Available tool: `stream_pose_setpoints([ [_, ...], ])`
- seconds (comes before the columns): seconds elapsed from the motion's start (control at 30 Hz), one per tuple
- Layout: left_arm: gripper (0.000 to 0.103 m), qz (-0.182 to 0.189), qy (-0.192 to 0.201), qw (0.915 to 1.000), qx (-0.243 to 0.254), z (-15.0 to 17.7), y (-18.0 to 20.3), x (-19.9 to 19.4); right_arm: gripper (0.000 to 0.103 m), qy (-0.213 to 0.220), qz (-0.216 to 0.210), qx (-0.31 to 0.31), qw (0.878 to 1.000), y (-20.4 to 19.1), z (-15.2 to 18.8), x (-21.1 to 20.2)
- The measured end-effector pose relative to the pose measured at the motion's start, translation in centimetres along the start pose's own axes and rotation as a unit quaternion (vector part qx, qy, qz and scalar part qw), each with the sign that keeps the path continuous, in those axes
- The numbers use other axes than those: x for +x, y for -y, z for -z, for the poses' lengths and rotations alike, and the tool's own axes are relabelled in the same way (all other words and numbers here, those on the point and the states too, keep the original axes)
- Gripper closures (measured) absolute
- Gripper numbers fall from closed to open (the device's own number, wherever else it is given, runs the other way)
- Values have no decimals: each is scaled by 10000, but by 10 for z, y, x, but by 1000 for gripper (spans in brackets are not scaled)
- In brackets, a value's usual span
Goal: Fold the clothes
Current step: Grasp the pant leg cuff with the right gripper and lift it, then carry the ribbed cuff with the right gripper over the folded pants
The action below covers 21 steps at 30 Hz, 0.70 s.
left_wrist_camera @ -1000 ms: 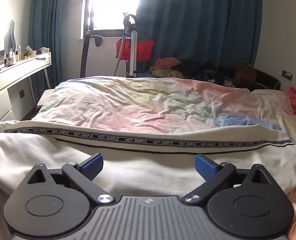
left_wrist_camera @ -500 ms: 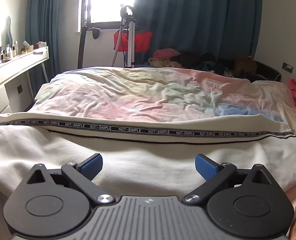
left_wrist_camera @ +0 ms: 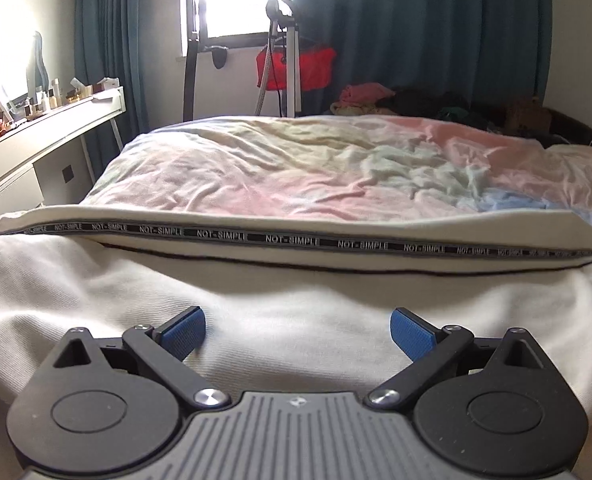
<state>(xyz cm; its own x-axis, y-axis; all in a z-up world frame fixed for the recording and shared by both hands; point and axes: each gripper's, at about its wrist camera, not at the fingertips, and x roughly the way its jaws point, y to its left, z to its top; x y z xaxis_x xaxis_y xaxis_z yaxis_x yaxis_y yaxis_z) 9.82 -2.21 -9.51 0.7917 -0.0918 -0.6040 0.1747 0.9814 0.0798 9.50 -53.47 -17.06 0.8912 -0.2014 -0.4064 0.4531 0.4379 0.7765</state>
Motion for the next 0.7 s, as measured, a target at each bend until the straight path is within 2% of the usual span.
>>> stream_pose_setpoints([
  [0.13, 1, -31, -228, 9994, 271, 9, 14, 15, 92, 229, -32, -416, 9989, -22, -13, -16],
  [0.23, 0, -22, -469, 9985, 287, 14, 19, 27, 92, 305, -13, -876, 9957, -41, -19, -24],
  [0.3, 0, -23, -506, 9984, 245, 15, 17, 31, 92, 370, 47, -1359, 9900, -62, -15, -28],
  [0.4, 0, 27, -514, 9986, 82, 12, 11, 28, 92, 537, 105, -2183, 9743, -100, -8, -45],
  [0.47, 0, 73, -469, 9989, -5, 7, 8, 23, 91, 729, 145, -2973, 9519, -133, 7, -60],
  [0.53, 0, 135, -403, 9991, -93, 3, 4, 17, 91, 926, 157, -3840, 9186, -169, 28, -73],
  [0.63, 0, 224, -281, 9991, -215, -4, -3, 5, 91, 1094, -52, -5165, 8493, -220, 83, -88],
  [0.7, 0, 221, -168, 9992, -281, -7, -10, -5, 91, 1057, -163, -5876, 8021, -246, 124, -92],
])
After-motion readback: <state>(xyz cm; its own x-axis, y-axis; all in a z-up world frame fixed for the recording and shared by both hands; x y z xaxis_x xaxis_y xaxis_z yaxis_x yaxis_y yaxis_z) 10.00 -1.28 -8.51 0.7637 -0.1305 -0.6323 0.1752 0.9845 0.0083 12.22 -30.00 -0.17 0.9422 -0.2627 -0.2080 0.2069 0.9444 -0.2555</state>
